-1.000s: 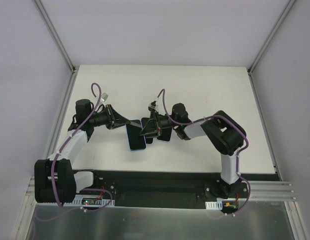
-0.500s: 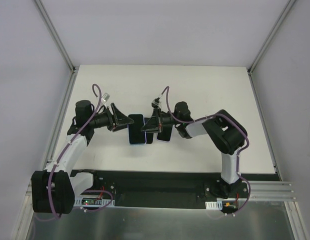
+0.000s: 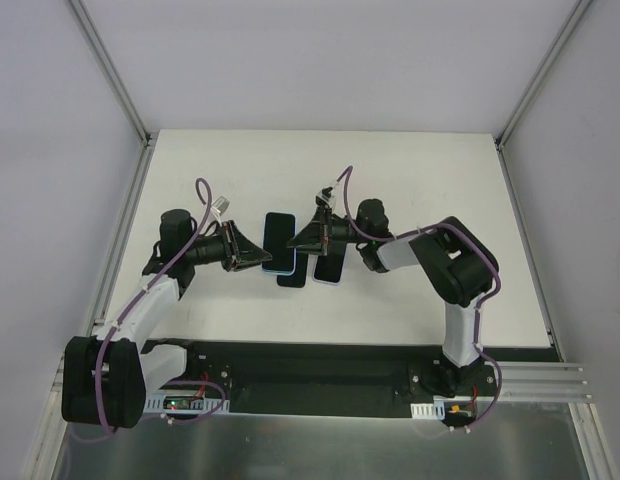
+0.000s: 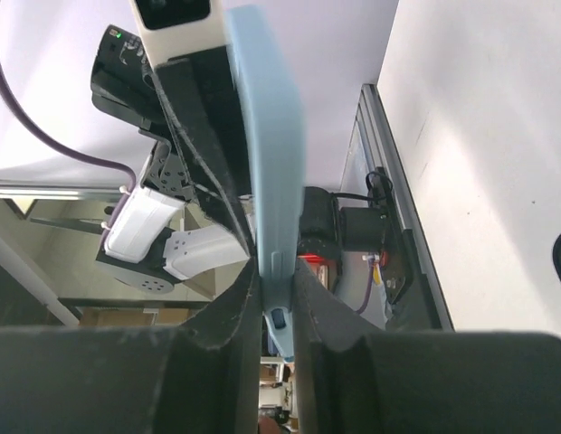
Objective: Put the phone into the phone case
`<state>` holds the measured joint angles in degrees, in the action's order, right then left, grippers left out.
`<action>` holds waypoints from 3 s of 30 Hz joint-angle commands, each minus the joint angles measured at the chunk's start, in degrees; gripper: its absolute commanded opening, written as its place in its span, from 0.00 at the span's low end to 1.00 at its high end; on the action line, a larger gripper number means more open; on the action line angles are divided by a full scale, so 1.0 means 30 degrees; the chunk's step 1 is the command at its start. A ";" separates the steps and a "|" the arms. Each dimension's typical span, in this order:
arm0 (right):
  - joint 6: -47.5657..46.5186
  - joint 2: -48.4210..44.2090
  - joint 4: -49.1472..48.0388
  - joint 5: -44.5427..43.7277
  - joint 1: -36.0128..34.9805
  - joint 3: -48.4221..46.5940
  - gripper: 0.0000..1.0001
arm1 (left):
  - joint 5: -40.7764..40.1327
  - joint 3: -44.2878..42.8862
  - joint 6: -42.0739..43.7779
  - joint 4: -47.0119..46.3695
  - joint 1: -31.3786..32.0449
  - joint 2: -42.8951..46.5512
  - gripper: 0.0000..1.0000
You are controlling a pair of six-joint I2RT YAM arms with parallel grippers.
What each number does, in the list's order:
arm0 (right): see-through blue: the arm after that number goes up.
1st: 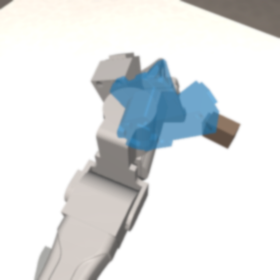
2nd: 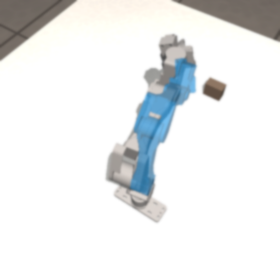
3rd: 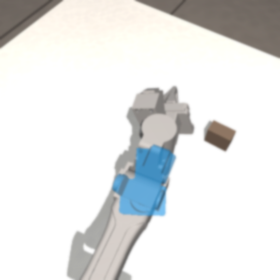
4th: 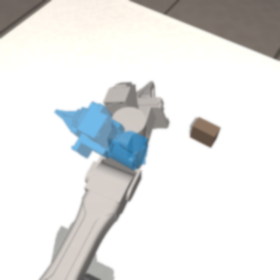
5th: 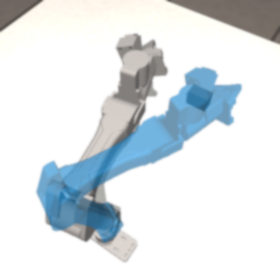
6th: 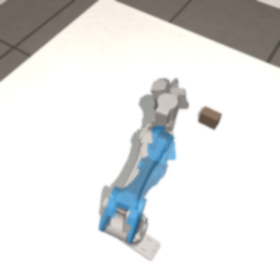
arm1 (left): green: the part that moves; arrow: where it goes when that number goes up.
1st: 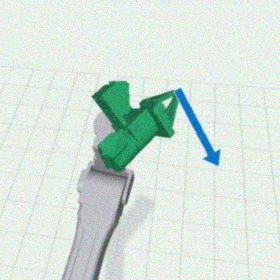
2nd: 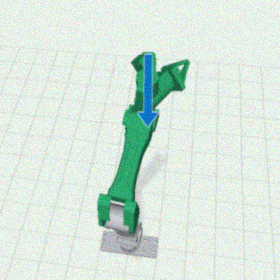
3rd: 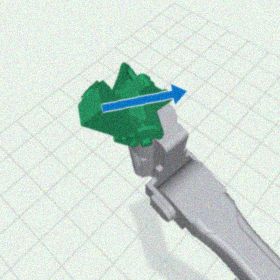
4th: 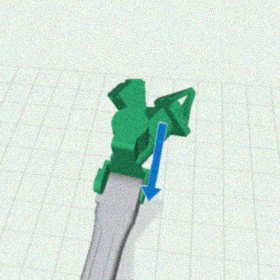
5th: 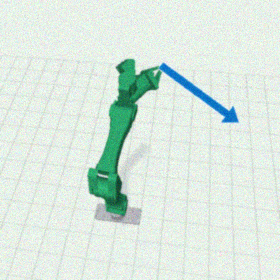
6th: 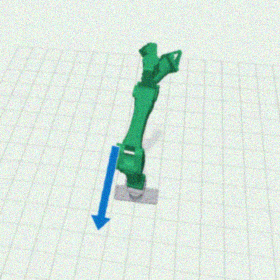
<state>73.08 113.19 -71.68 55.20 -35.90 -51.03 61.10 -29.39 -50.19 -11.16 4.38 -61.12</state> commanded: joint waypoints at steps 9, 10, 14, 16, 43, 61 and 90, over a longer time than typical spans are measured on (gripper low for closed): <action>0.0162 -0.0844 -0.5345 -0.0089 0.0365 -0.0101 0.43 | 0.0639 0.0567 -0.1198 -0.2785 0.0444 -0.1539 0.00; 0.0191 -0.0786 -0.5374 -0.0147 0.0336 -0.0043 0.30 | 0.0639 0.0509 -0.1198 -0.2756 0.0473 -0.1656 0.00; 0.0308 -0.0843 -0.5374 -0.0265 0.0336 -0.0159 0.11 | 0.0902 0.0391 -0.1227 -0.2785 0.0590 -0.1570 0.15; 0.0425 -0.0990 -0.5374 -0.0382 0.0423 -0.0218 0.09 | 0.0990 0.0479 -0.1402 -0.2785 0.0648 -0.1336 0.26; 0.0953 -0.1136 -0.5374 0.0496 0.0512 -0.0921 0.08 | -0.0240 0.0333 -0.0173 -0.1876 0.1322 -0.1159 0.16; 0.0484 -0.1957 -0.5345 0.1347 -0.0192 0.0747 0.42 | -0.0298 -0.0781 -0.0818 -0.3752 0.1322 -0.2595 0.00; 0.0511 -0.0816 -0.5228 -0.0352 -0.1363 0.1335 0.01 | -0.4899 -0.1513 0.2053 0.0377 0.1322 -0.0279 0.00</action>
<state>71.44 111.35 -72.95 54.63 -39.22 -46.04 51.72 -31.48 -52.03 -11.18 8.29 -63.20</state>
